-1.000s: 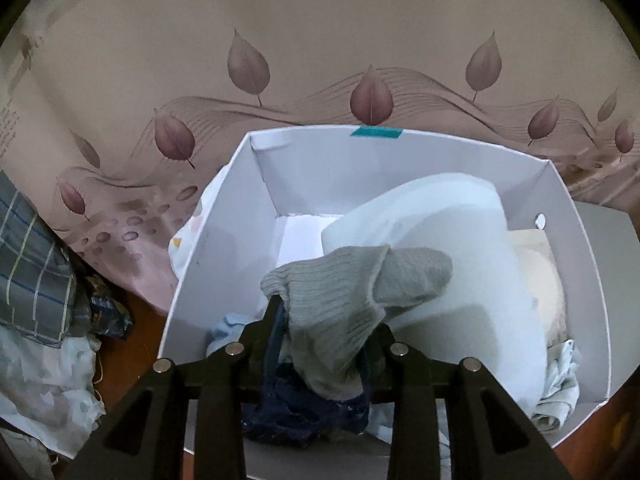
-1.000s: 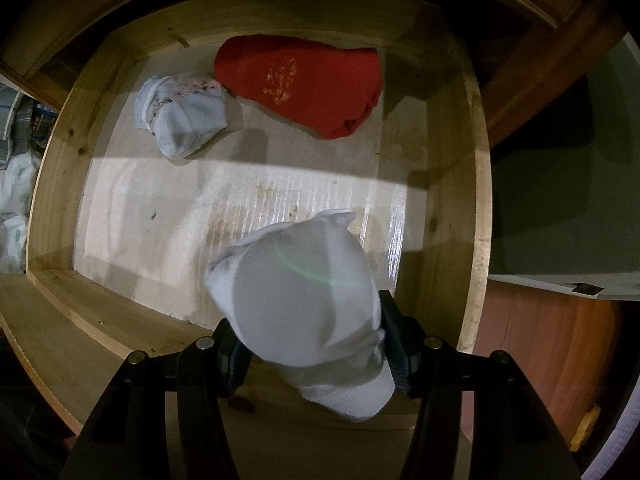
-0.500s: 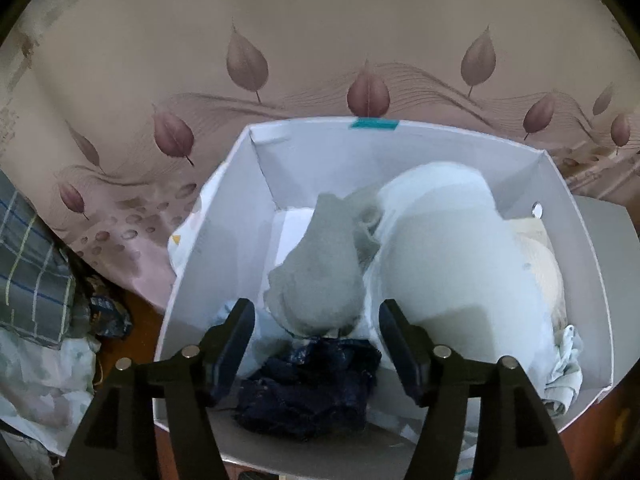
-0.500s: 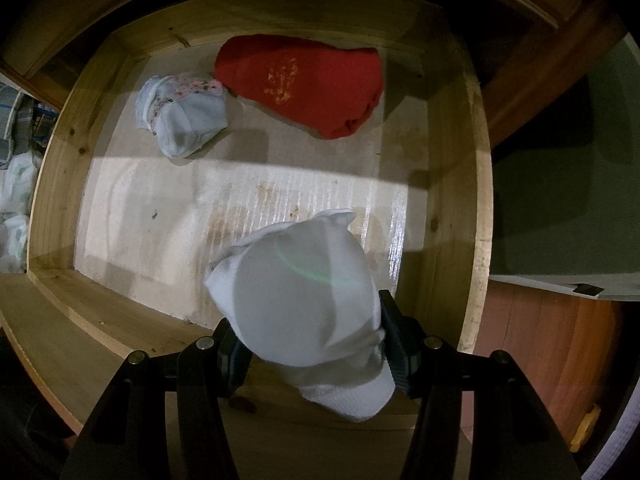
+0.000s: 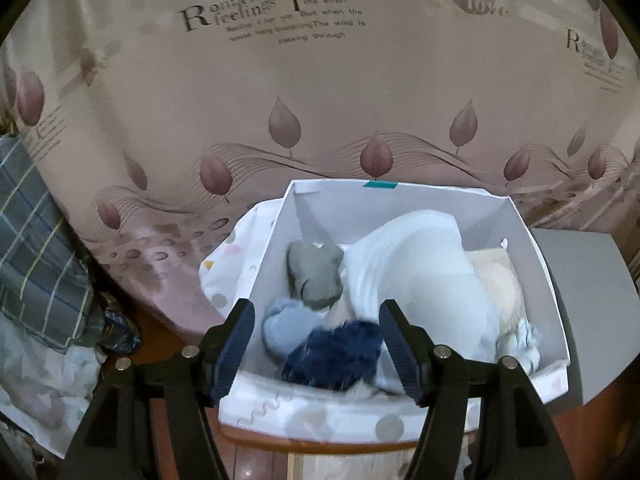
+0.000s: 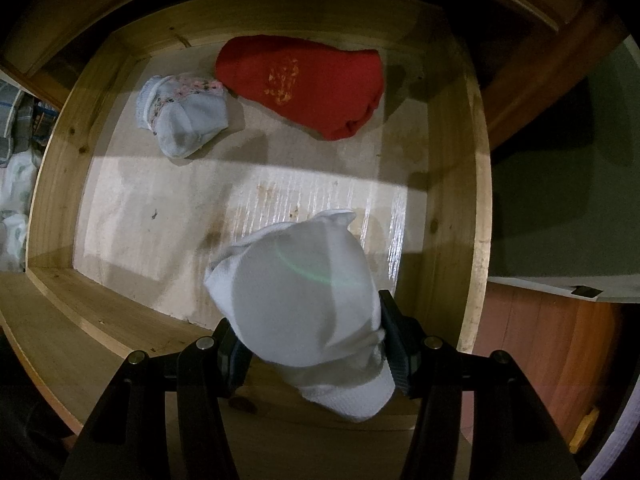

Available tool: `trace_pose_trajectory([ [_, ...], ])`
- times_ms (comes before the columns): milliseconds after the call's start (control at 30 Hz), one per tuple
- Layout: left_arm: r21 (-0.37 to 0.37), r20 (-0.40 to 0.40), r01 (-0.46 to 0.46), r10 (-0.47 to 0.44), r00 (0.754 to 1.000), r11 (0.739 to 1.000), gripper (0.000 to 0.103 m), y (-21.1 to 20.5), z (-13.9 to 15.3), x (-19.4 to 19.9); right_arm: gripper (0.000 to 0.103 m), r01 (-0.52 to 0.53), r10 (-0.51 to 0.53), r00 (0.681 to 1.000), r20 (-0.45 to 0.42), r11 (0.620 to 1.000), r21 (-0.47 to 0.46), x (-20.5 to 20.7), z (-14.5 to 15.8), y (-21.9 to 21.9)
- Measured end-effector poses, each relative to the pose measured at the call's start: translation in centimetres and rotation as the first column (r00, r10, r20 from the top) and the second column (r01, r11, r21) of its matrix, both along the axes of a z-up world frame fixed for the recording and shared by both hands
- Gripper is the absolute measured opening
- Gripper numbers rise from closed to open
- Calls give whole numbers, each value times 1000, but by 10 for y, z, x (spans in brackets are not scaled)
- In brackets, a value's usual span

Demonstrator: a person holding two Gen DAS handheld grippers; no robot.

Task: Take underwear out of drawer
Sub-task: 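Move the open left tool back down toward the drawer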

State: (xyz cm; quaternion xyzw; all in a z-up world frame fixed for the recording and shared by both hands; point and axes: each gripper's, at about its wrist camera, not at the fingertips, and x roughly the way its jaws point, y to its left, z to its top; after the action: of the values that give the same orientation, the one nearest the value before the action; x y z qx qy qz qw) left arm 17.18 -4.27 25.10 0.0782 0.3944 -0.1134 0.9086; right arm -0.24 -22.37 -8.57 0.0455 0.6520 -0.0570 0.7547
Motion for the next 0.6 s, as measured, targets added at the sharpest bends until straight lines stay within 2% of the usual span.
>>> trace_pose_trajectory([
  [167,-4,25,-18,18,1000,1000,66,23,-9,-39,53,-1,1,1000,0,1000,-2,0,0,2],
  [300,-11,26,-44,45,999,999,66,40,-34,-67,53,-1,1,1000,0,1000,-6,2,1,3],
  [600,-6,-52,-164,163,985,987,66,62,-126,-92,53,0,0,1000,-4,1000,-3,5,1,0],
])
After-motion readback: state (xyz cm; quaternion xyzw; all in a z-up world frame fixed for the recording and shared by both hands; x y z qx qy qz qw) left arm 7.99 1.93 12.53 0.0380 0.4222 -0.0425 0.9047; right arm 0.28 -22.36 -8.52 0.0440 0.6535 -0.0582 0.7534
